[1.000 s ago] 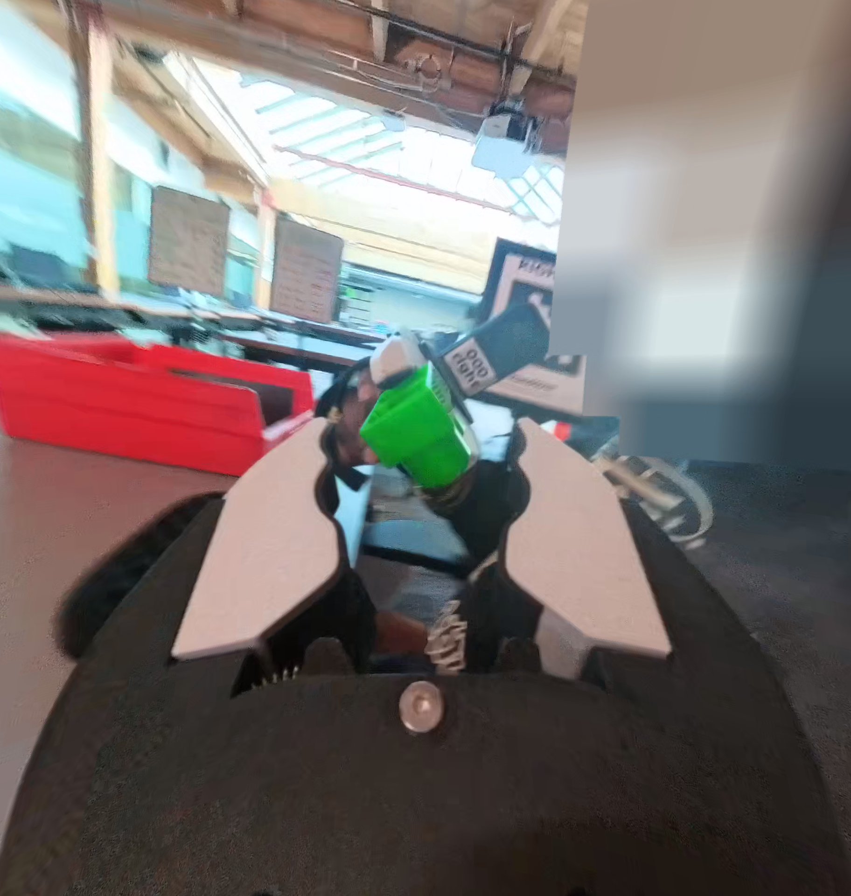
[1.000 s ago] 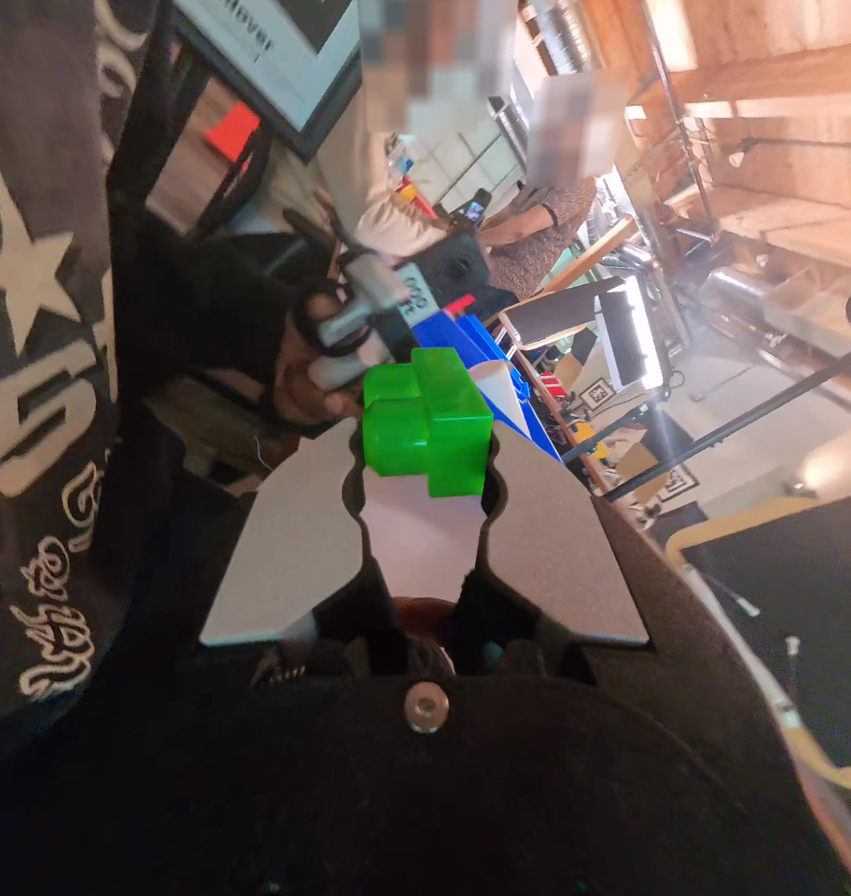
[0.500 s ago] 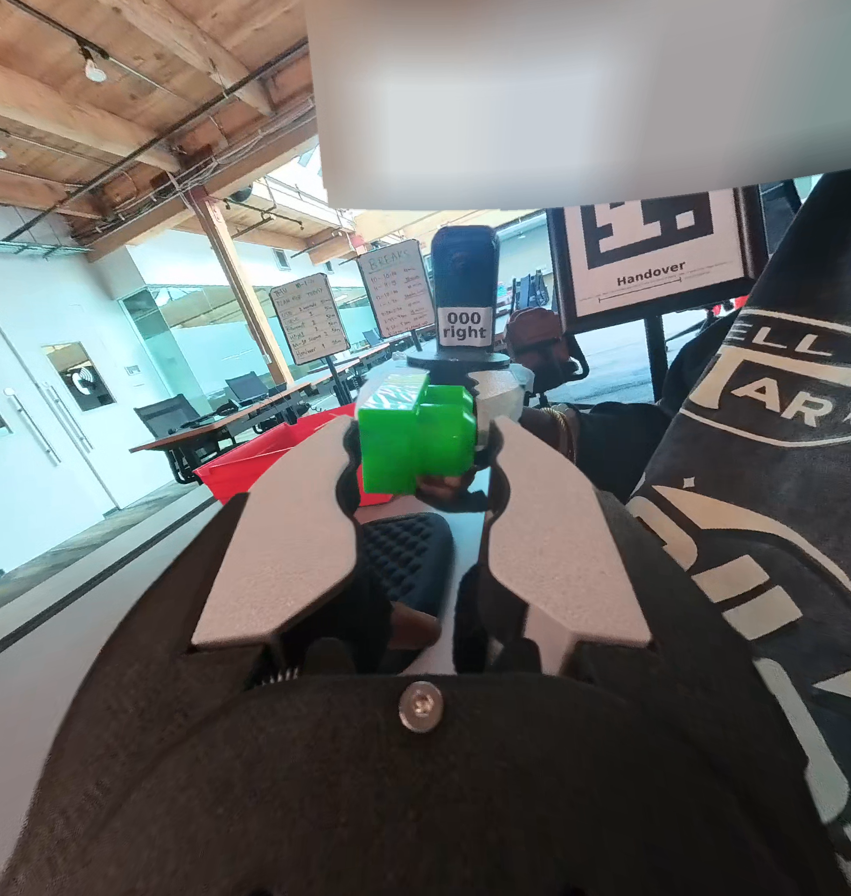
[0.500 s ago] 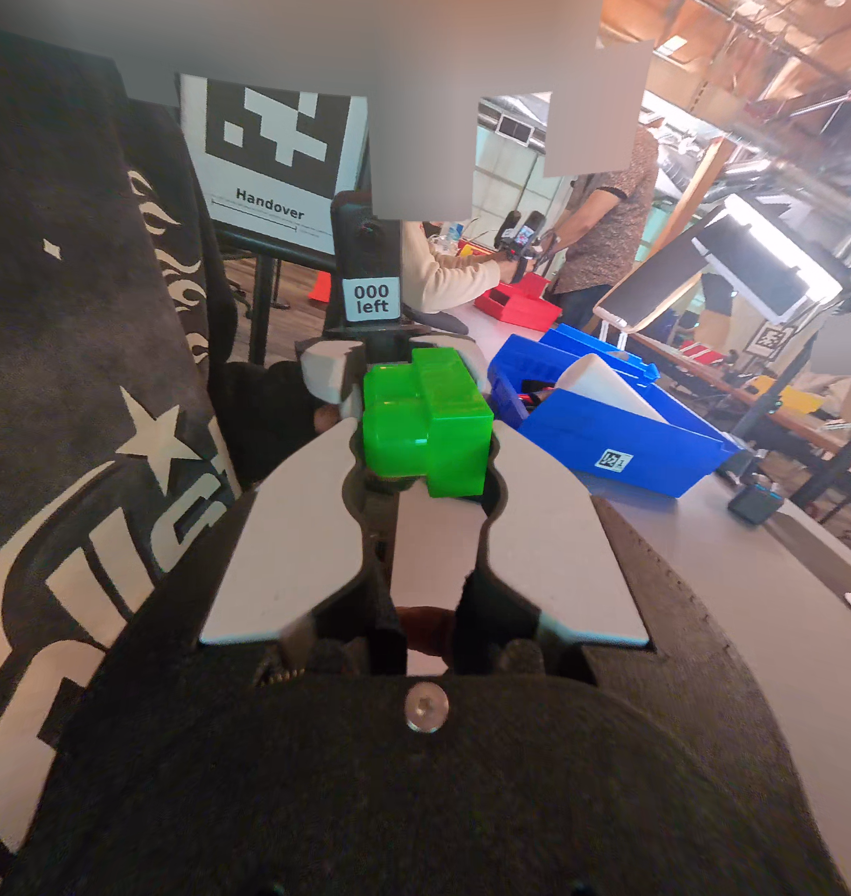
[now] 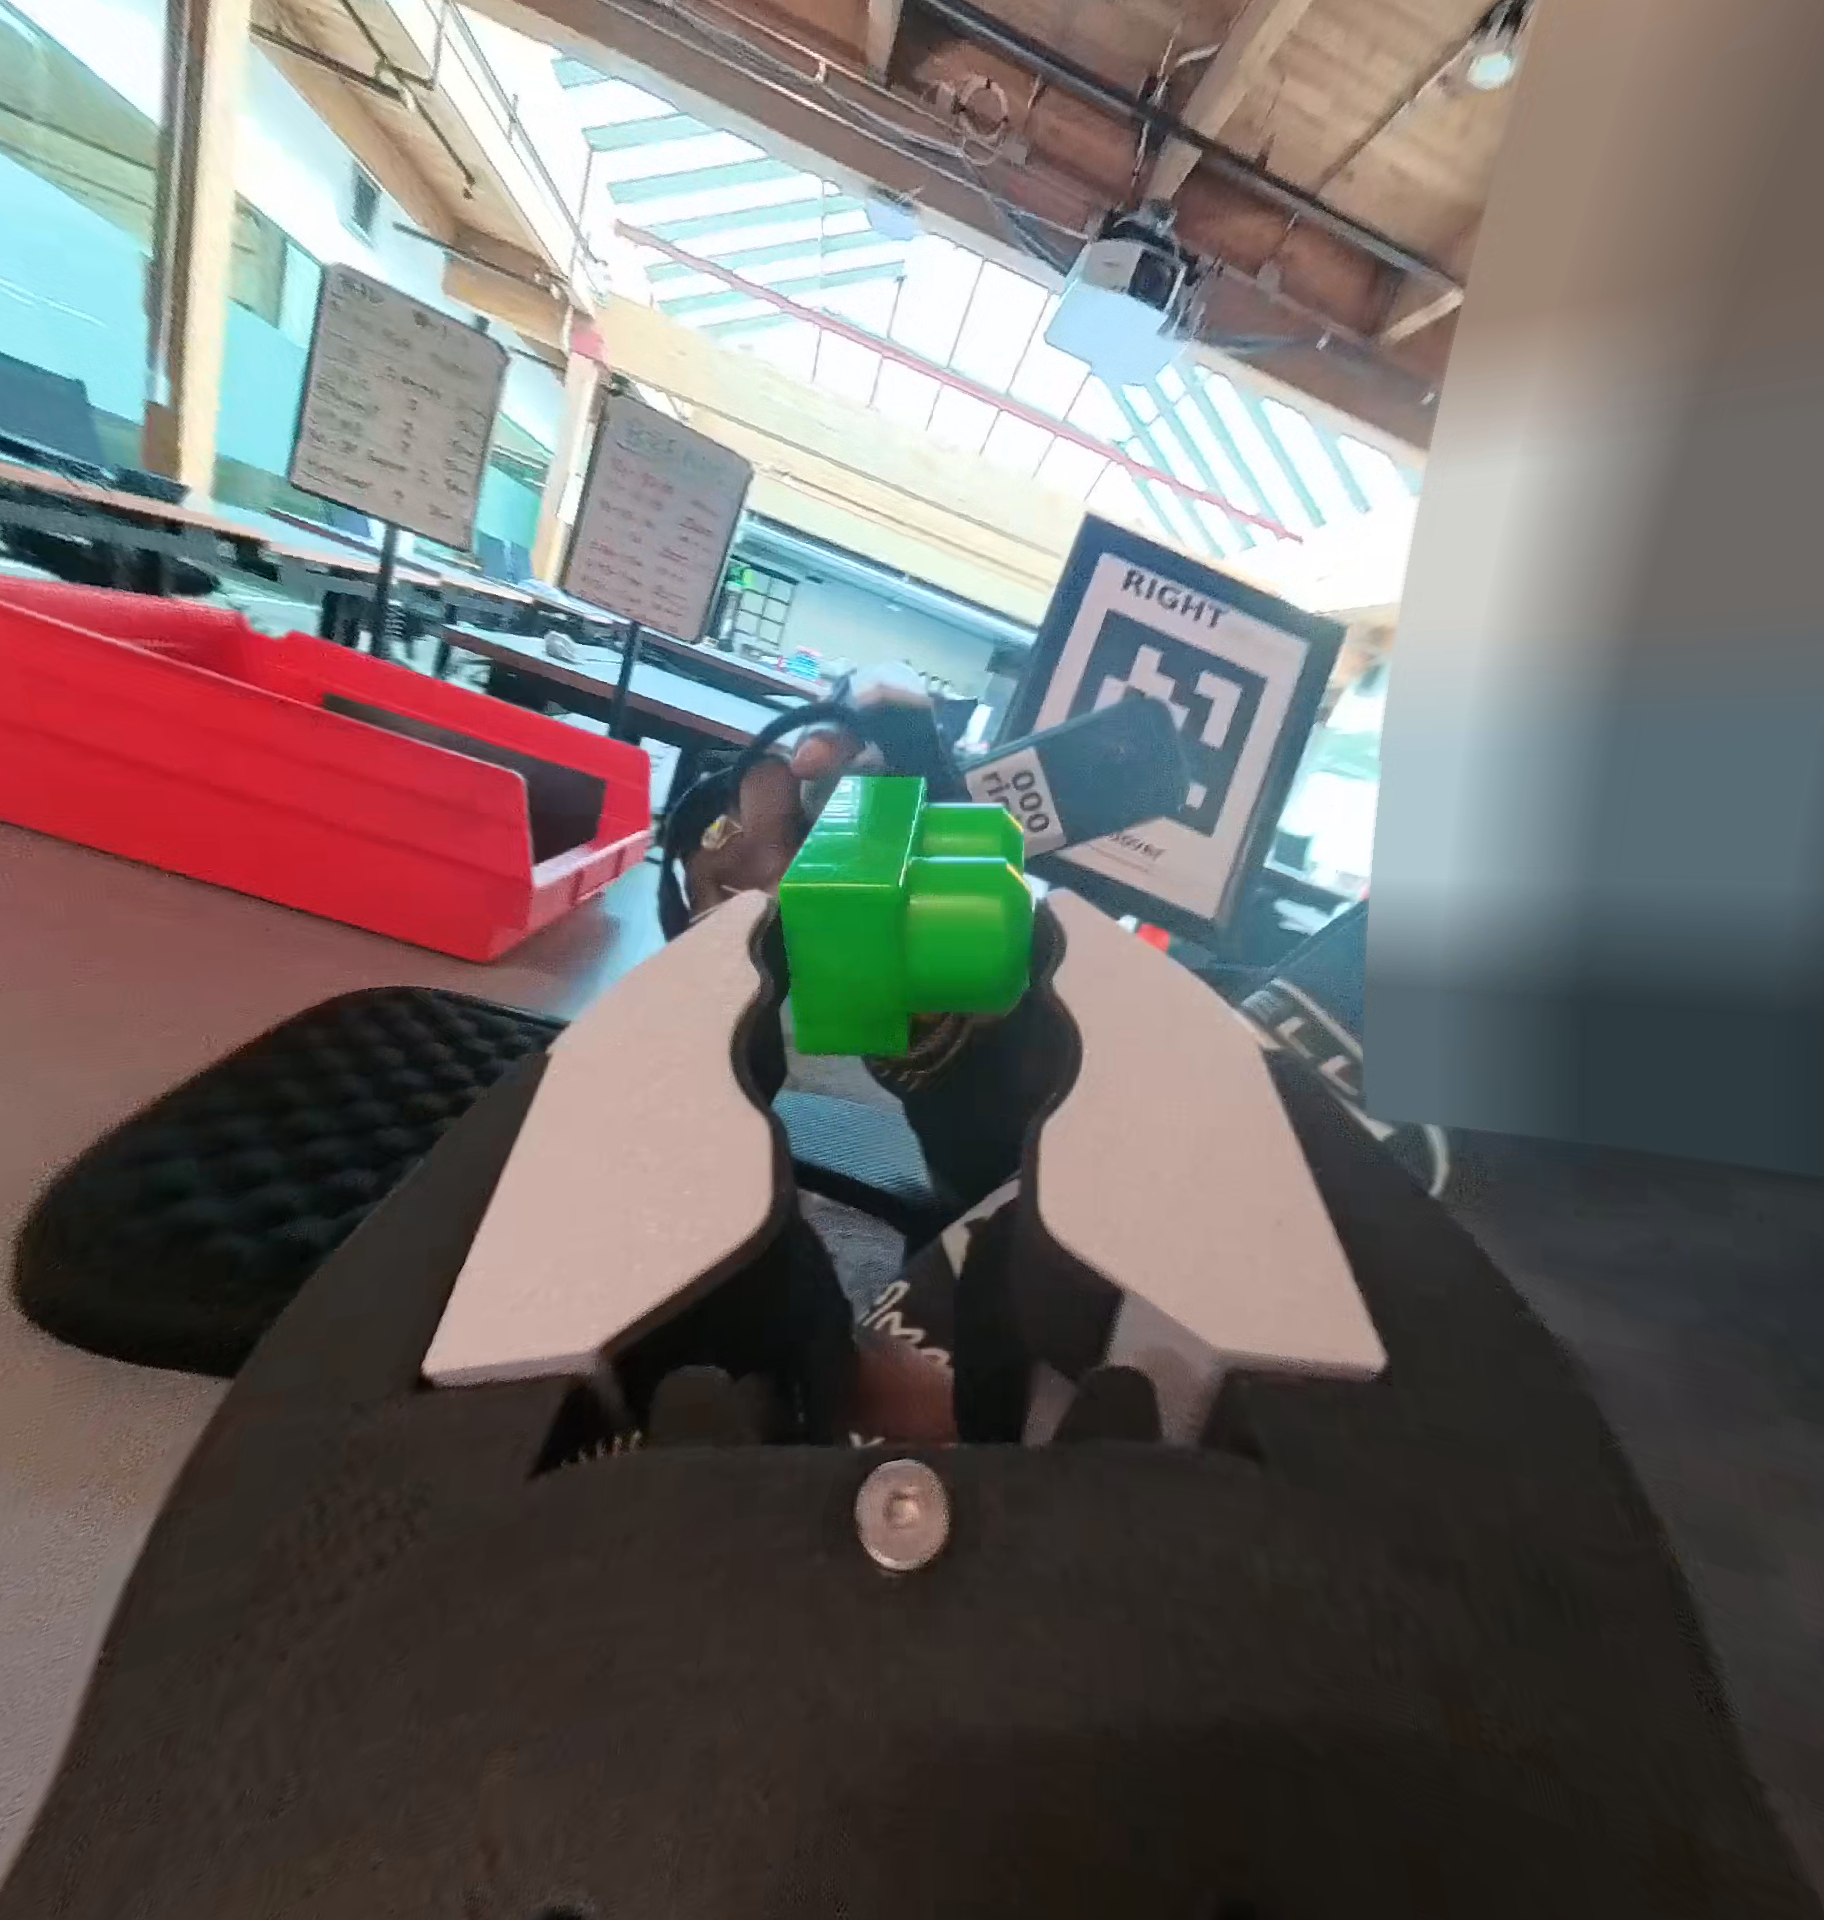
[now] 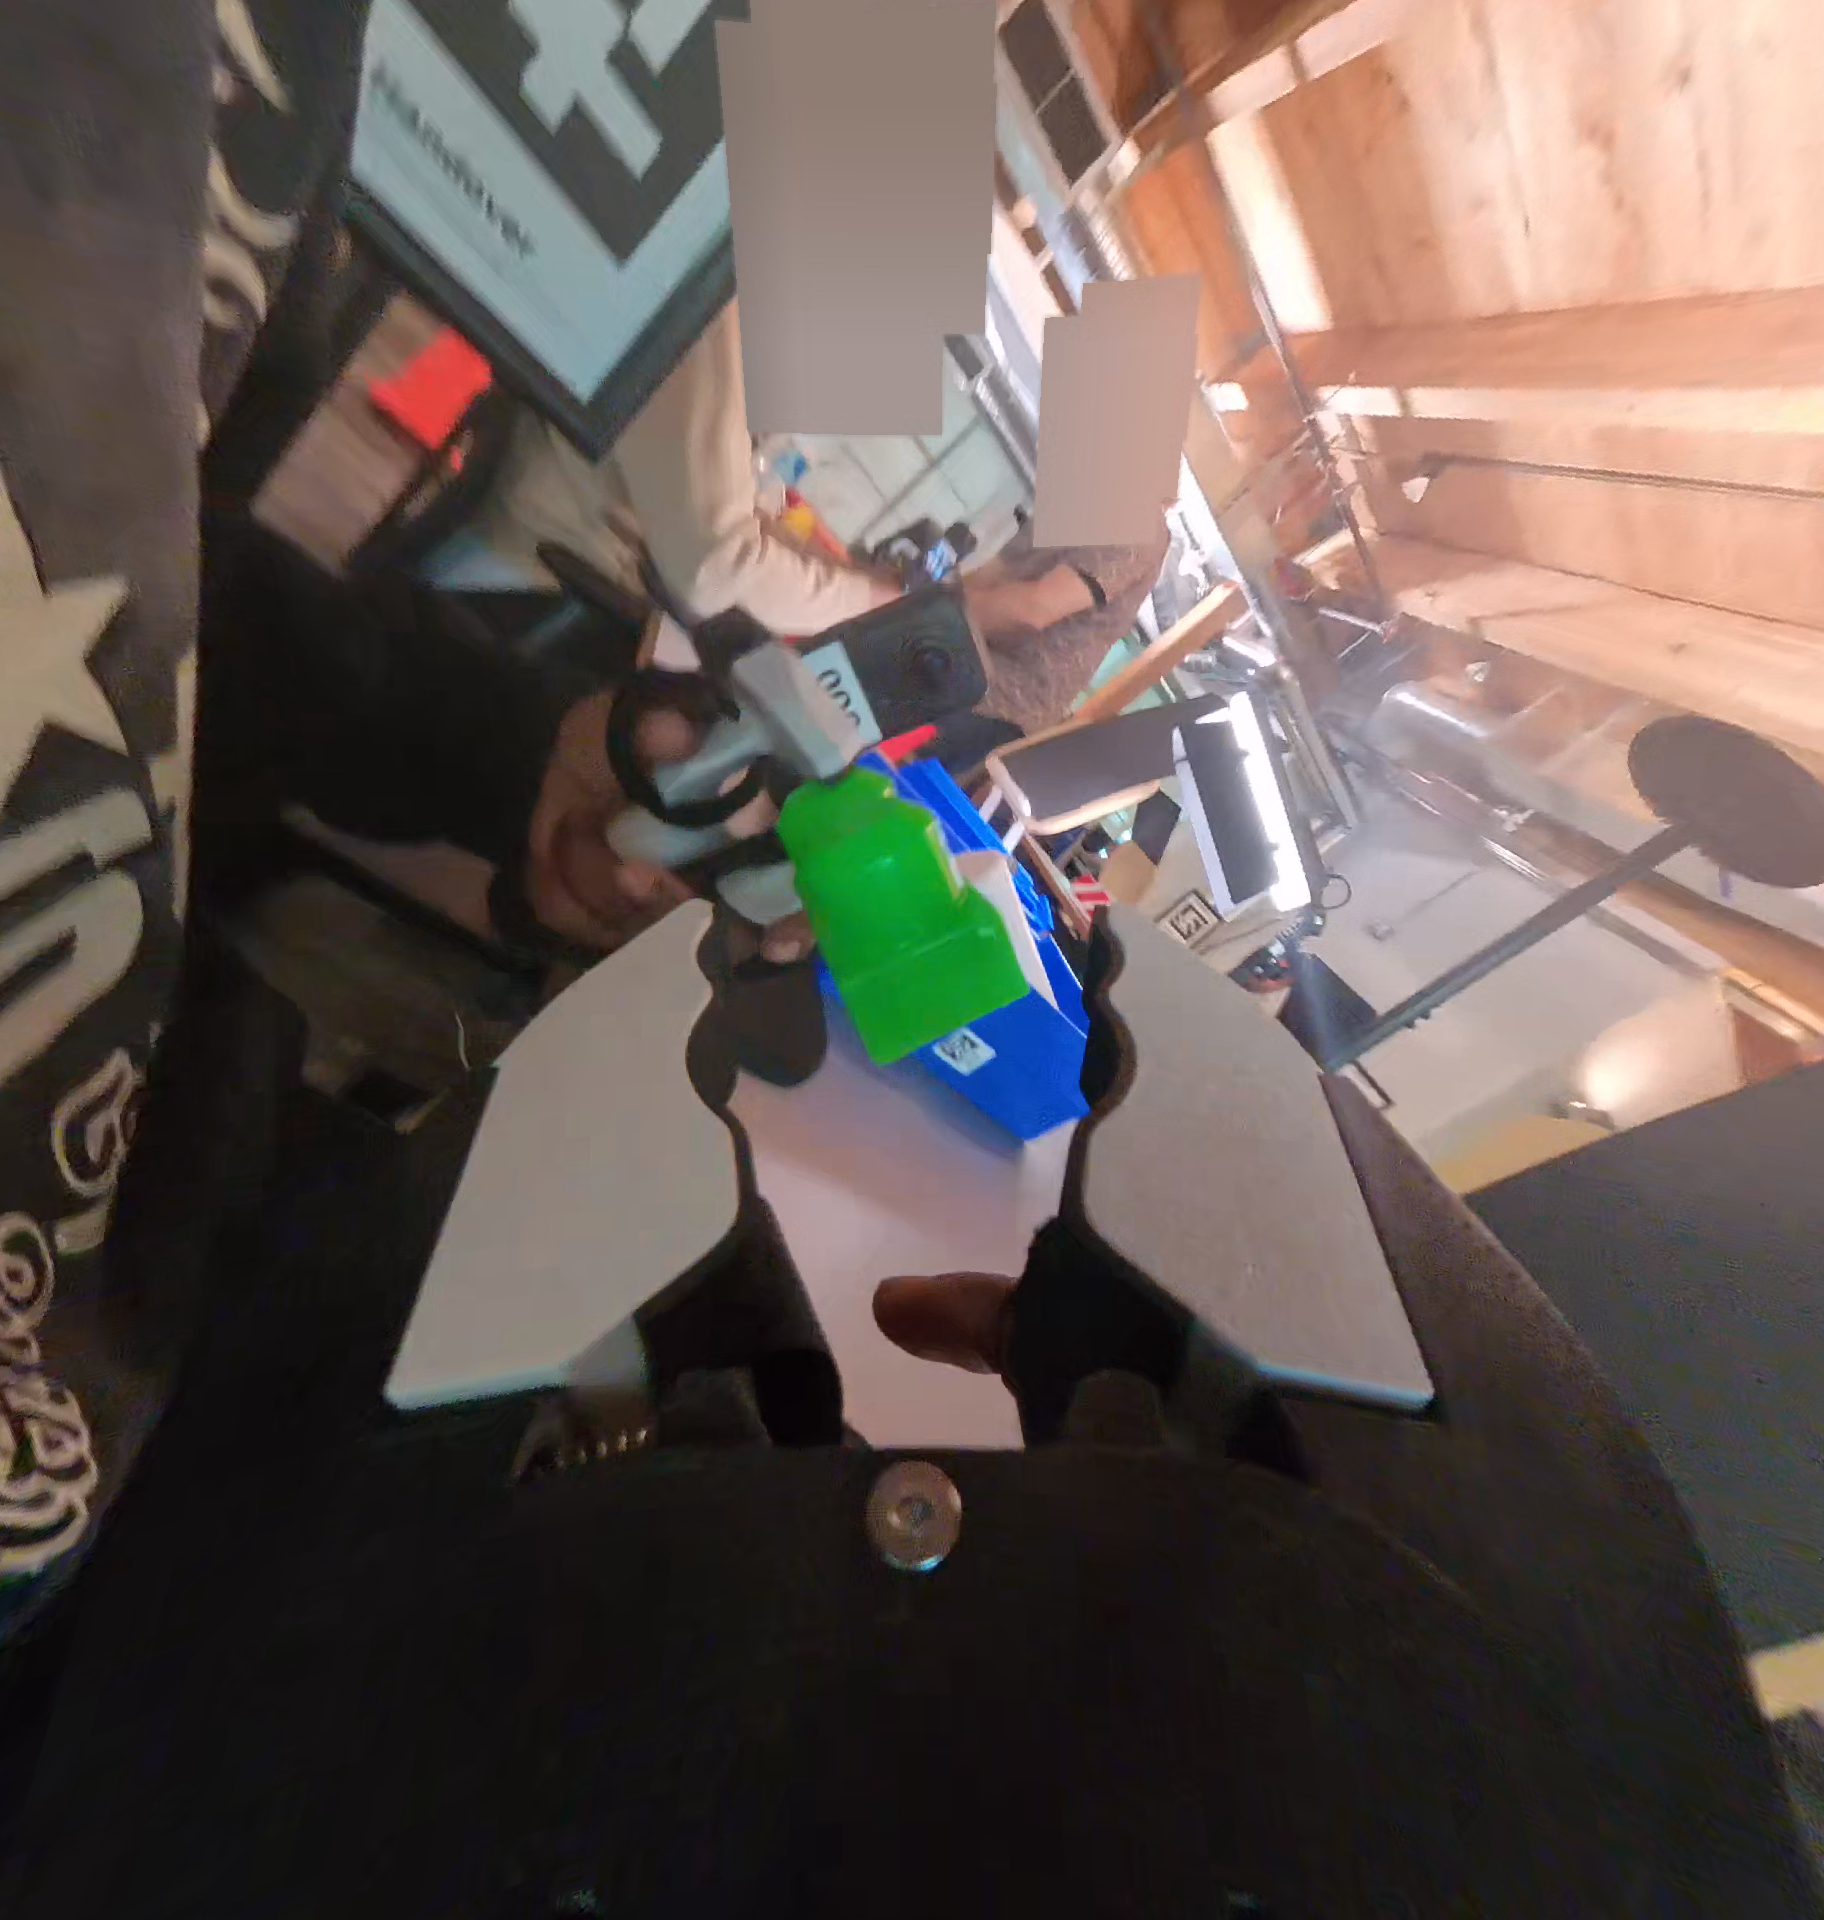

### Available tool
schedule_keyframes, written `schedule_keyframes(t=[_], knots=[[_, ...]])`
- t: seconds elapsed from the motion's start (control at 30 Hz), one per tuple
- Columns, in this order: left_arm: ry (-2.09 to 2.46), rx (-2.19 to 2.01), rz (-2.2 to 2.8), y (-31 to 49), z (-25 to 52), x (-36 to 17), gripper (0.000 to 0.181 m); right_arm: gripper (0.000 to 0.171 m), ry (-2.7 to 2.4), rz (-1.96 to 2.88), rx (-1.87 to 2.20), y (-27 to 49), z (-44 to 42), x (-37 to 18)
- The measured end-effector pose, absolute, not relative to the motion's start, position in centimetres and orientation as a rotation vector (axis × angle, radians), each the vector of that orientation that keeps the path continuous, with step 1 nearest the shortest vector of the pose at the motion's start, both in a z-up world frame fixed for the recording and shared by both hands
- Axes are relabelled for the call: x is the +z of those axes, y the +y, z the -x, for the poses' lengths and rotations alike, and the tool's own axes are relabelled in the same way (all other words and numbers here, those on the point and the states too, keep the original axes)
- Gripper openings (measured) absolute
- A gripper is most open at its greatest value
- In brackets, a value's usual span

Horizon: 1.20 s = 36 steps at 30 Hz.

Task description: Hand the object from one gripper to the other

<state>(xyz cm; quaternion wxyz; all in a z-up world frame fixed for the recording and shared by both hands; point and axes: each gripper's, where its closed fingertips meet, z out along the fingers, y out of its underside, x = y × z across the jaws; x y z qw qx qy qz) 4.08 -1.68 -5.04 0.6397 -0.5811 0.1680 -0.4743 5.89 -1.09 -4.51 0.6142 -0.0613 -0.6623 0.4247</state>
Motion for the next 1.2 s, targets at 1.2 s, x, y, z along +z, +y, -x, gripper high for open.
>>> schedule_keyframes(t=[1.2], knots=[[0.529,-0.819,1.283,-1.9,-5.1,-5.2,0.036,0.048,-1.682,0.441,1.409,-1.8,-5.6,-5.4]])
